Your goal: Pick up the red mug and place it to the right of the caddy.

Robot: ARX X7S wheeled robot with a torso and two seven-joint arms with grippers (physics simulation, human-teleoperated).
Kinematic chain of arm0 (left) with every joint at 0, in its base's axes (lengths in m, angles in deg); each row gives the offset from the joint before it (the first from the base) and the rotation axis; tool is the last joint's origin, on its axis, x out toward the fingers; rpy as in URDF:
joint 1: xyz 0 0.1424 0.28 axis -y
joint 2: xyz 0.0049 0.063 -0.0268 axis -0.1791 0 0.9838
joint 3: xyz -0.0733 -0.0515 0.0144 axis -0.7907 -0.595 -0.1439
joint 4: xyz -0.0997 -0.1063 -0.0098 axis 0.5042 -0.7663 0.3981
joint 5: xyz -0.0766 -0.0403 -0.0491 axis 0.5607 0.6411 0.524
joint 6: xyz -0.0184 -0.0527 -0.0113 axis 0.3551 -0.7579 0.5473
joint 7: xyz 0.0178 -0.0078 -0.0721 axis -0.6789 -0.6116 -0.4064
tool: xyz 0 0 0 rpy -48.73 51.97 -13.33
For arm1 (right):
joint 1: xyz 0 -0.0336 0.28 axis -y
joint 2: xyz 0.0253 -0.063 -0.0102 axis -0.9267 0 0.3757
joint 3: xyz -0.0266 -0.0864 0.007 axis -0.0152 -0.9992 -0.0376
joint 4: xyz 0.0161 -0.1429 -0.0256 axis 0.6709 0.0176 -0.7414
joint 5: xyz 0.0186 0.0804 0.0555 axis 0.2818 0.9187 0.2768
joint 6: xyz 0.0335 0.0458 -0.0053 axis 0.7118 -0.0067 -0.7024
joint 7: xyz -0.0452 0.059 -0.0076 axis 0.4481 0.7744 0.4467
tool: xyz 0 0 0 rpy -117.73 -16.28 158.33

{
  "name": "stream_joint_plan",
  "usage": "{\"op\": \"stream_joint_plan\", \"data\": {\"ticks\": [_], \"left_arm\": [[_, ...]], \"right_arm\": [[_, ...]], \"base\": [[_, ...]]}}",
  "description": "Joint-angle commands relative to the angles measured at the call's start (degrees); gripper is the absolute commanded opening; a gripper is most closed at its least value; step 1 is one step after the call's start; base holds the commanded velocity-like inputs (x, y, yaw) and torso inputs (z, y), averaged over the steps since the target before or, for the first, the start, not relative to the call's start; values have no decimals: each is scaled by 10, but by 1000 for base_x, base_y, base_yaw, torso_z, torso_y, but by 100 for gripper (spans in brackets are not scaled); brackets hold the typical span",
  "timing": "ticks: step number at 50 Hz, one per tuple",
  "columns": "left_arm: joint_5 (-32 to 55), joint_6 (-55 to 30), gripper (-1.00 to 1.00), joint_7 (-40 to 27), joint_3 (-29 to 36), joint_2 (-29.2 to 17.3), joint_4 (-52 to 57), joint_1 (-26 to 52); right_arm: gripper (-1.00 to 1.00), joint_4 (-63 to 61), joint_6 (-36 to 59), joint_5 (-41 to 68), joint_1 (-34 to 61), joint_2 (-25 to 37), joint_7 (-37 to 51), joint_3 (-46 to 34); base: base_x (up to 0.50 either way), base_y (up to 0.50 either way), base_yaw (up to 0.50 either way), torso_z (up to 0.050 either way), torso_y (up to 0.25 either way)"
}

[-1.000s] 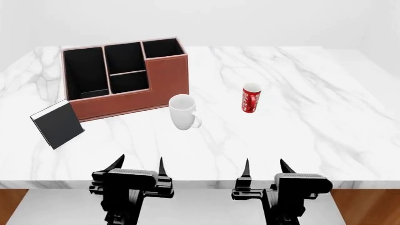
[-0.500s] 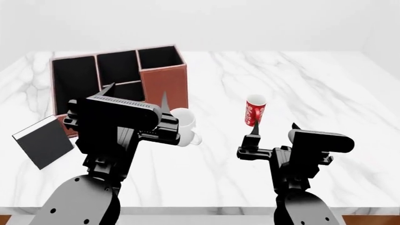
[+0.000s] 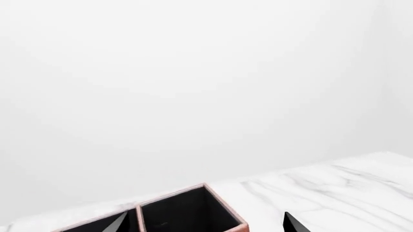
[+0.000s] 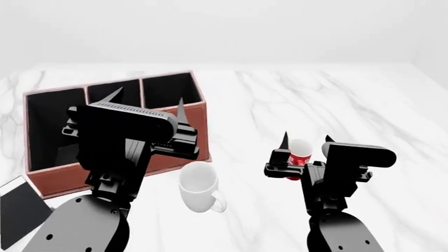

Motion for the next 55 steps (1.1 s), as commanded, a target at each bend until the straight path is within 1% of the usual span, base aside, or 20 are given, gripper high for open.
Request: {"op": "stream_joint_plan", "data": {"ticks": [1, 18, 19, 27, 31, 35, 36, 38, 43, 46, 48, 50, 51, 55], "left_arm": [[6, -4, 100, -3, -2, -4, 7, -1], [15, -5, 100, -7, -7, -7, 9, 0], [16, -6, 100, -7, -8, -7, 10, 1], [20, -8, 100, -9, -12, -8, 13, 0], [20, -1, 100, -11, -7, -11, 5, -2], [23, -6, 100, -11, -11, -11, 10, -1], [23, -5, 100, -12, -12, -11, 8, 0], [23, -2, 100, -13, -12, -10, 5, -2], [25, 3, 100, -15, -12, -12, 2, -4], [26, 1, 100, -16, -12, -12, 3, -4], [27, 1, 100, -16, -14, -13, 2, -3], [29, 1, 100, -16, -17, -13, 1, -3], [29, 2, 100, -16, -18, -13, 1, -3], [30, 5, 100, -18, -19, -14, -1, -5]], "right_arm": [[100, 2, -1, 7, 1, 6, 4, -6], [100, 11, -3, 16, 4, 11, 10, -11], [100, 12, 7, 15, 7, 12, 15, -12], [100, 8, -5, 19, 1, 14, 17, -12], [100, -3, 4, -4, -5, 21, 40, -23], [100, -32, 18, 11, -29, 35, 39, -1], [100, -51, 13, 8, -52, 47, 39, 4], [100, -67, 10, 26, -76, 45, 42, 32], [100, -92, 3, 28, -124, 88, 15, 37], [100, -86, -27, 26, -157, 104, -2, 45], [100, -83, -3, 47, -166, 116, -18, 50], [100, -61, -37, 28, -182, 123, -24, 44], [100, -55, -30, 36, -186, 127, -33, 43], [100, -42, -50, 31, -200, 131, -40, 41]], "base": [[500, 0, 0, 0, 10], [500, 0, 0, 0, 1], [500, 0, 0, 0, 0], [0, 0, 0, 0, 1], [0, 0, 0, 0, 0], [0, 0, 0, 0, 0], [0, 0, 0, 0, 0], [0, 0, 0, 0, 0], [0, 0, 0, 0, 0], [0, 0, 0, 0, 0], [0, 0, 0, 0, 0], [0, 0, 0, 0, 0], [0, 0, 0, 0, 0], [0, 0, 0, 0, 0]]}}
